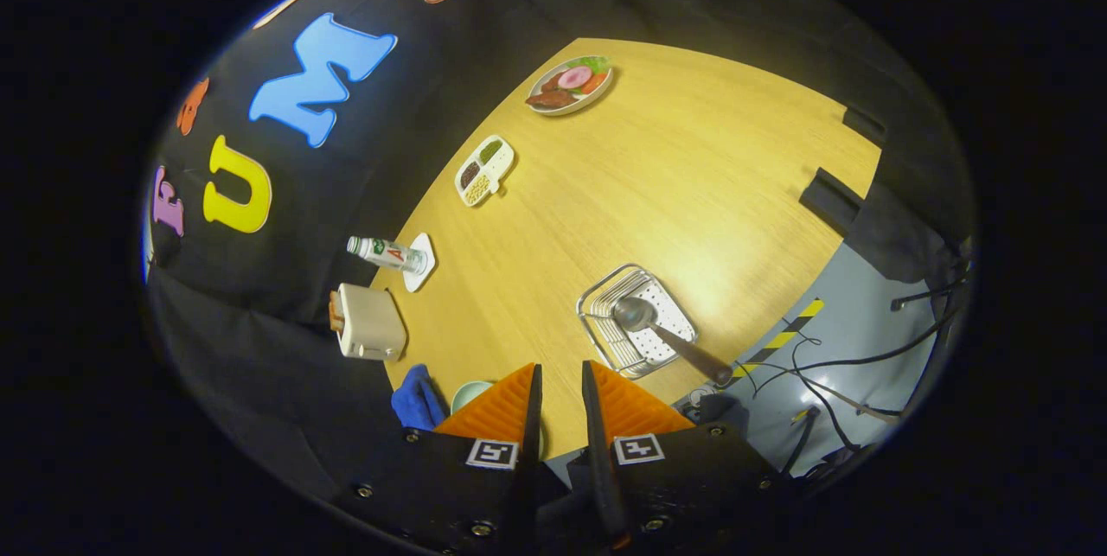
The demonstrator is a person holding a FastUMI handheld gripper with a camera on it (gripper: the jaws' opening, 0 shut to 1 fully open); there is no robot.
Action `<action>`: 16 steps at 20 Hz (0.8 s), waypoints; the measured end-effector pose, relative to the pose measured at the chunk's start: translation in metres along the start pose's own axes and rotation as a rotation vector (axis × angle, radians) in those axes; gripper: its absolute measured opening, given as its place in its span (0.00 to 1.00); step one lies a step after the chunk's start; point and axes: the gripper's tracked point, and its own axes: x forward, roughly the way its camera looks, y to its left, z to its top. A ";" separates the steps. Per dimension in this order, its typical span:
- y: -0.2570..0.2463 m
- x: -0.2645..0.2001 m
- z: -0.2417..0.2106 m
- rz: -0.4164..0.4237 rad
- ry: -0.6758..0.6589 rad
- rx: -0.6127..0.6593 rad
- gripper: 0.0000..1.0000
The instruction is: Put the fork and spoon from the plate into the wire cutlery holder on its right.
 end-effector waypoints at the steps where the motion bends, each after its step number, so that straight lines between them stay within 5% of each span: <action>1: 0.007 0.003 -0.007 0.007 0.021 -0.018 0.26; 16: 0.106 0.066 -0.133 0.112 0.410 -0.343 0.26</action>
